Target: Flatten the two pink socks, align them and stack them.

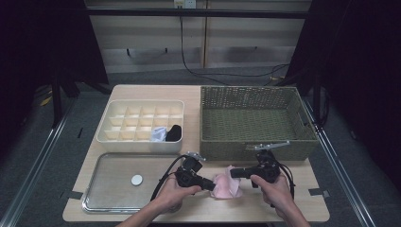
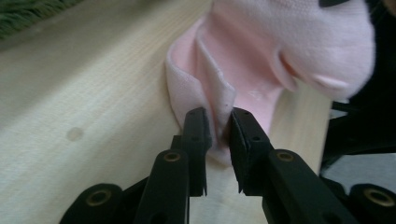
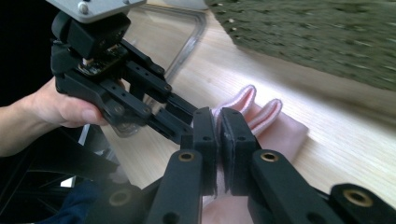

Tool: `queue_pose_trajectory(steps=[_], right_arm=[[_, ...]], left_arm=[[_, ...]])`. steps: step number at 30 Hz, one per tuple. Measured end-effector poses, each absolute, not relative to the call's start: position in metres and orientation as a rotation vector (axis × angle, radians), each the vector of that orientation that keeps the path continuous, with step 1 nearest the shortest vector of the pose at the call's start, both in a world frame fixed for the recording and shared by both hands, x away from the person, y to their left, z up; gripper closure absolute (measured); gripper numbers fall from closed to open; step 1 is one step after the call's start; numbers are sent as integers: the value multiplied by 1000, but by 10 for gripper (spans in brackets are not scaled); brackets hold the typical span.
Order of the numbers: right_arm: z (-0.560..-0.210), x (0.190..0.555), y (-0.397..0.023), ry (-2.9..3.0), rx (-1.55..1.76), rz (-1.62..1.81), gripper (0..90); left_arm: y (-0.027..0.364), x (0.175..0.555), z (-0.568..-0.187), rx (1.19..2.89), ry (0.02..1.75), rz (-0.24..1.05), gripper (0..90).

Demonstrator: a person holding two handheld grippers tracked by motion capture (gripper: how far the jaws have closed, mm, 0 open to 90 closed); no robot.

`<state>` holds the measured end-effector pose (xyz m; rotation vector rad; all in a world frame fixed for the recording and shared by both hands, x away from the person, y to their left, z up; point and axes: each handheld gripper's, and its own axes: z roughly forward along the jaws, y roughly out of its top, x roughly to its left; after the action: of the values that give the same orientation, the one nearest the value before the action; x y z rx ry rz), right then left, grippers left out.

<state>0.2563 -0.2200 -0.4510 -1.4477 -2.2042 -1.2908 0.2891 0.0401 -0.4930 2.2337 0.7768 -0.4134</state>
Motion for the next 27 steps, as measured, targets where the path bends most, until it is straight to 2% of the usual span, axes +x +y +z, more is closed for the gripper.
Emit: queue_pose_trajectory(steps=[12, 16, 24, 27], right_arm=[[-469, 265, -188, -2236, -1395, -1232, 839], [-472, 265, -185, -2233, -1390, -1230, 793], [-466, 258, -197, -2206, -1394, -1312, 726], [-463, 256, -201, -2204, -1402, -1322, 734]], left_arm=[[38, 287, -496, 2241, 772, -404, 760], [41, 287, -495, 2233, 781, -432, 670], [52, 289, -492, 2236, 799, -400, 618], [51, 290, -492, 2233, 785, -416, 620]])
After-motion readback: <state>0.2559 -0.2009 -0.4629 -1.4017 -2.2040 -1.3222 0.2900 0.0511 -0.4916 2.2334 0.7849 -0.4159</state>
